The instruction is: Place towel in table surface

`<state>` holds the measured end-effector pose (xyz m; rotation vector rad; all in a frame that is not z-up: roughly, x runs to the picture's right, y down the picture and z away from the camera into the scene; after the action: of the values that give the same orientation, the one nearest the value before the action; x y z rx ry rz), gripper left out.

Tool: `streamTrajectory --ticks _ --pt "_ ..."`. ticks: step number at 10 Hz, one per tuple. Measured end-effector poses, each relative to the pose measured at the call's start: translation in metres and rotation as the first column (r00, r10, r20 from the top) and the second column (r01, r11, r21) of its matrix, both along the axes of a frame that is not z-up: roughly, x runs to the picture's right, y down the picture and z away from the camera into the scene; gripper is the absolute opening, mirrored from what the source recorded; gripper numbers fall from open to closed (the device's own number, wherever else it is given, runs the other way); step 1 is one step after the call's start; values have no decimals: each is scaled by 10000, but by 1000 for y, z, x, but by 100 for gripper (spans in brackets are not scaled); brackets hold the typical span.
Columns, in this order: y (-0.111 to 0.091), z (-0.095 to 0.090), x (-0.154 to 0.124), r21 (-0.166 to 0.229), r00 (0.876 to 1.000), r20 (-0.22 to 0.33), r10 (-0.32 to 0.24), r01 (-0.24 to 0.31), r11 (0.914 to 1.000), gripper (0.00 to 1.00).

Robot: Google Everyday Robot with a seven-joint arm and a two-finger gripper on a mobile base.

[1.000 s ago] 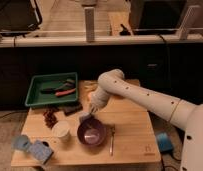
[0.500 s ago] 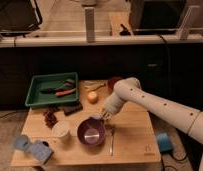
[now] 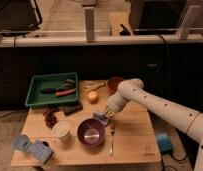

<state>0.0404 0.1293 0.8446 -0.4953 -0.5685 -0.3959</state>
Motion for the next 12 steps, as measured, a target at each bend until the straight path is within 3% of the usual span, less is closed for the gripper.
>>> streamTrajectory --ticks 3,4,7,12 --pt "-4 14 5 -263 9984 -536 205 -220 9994 42" --pt "-4 20 1 -359 9981 -593 151 -172 9992 55" --pt "-10 24 -6 -265 9982 -580 124 -140 9996 79" --pt "-30 20 -23 -354 9977 -618 -293 272 9990 80"
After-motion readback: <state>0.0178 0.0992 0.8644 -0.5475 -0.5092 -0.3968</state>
